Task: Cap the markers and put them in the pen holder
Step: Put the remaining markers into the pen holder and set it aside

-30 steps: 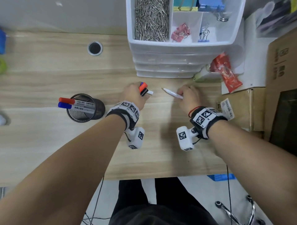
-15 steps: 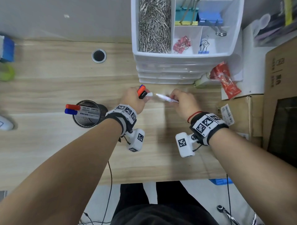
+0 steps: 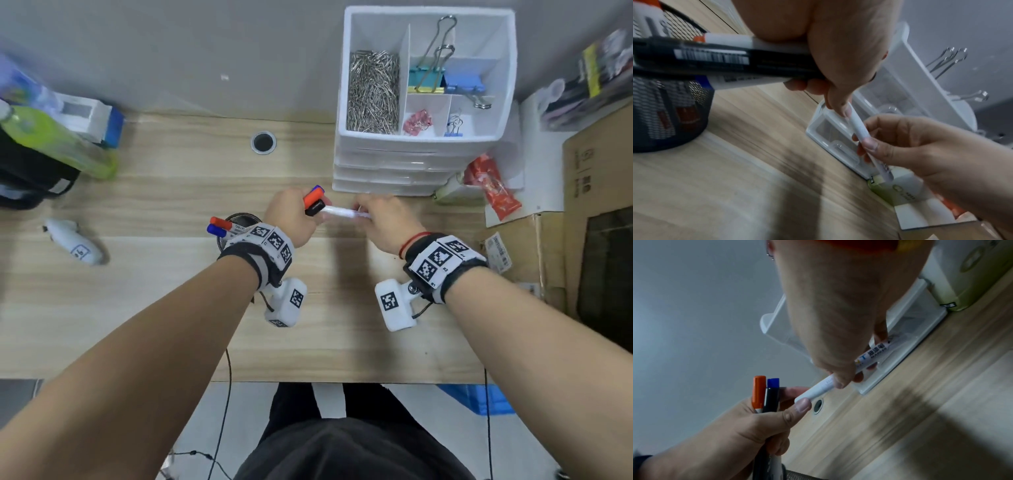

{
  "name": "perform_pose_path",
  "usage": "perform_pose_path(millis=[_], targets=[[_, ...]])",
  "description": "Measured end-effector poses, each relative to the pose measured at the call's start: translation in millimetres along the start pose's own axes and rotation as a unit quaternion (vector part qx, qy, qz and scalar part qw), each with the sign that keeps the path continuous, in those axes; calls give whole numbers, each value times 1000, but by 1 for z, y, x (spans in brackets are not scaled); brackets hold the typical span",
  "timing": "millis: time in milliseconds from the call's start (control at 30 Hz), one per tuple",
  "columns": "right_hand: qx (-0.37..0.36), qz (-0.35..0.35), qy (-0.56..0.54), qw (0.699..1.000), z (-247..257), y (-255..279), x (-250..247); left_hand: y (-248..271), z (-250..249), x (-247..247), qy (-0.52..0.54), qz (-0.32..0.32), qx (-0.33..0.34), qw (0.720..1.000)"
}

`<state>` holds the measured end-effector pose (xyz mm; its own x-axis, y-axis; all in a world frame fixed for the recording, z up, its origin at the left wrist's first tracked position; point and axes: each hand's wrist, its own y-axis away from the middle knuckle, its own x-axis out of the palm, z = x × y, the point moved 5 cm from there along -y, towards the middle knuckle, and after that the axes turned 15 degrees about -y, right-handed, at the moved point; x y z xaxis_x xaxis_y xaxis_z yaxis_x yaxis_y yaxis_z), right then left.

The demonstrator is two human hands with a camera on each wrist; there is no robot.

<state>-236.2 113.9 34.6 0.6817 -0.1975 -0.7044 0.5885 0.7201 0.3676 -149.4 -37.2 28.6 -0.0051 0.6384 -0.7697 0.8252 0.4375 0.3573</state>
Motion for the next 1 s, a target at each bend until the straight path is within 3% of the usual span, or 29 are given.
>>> perform_pose_path(millis=[167, 367, 633, 733, 866, 1000], targets=[[13, 73, -115, 991, 45, 16, 14, 27, 4, -28, 79, 1, 6, 997], [114, 18, -261, 958, 88, 32, 25, 71, 14, -60, 160, 40, 25, 986], [81, -84, -340, 933, 130, 37, 36, 107, 80, -98, 304, -44, -99, 947], [61, -79, -389, 916, 145, 35, 48, 113, 108, -103, 288, -67, -109, 949], [91, -30, -489, 867, 159, 28, 67, 114, 130, -108, 324, -103, -154, 928], [68, -32, -469, 880, 160, 10, 75, 111, 141, -104, 368, -111, -194, 902]])
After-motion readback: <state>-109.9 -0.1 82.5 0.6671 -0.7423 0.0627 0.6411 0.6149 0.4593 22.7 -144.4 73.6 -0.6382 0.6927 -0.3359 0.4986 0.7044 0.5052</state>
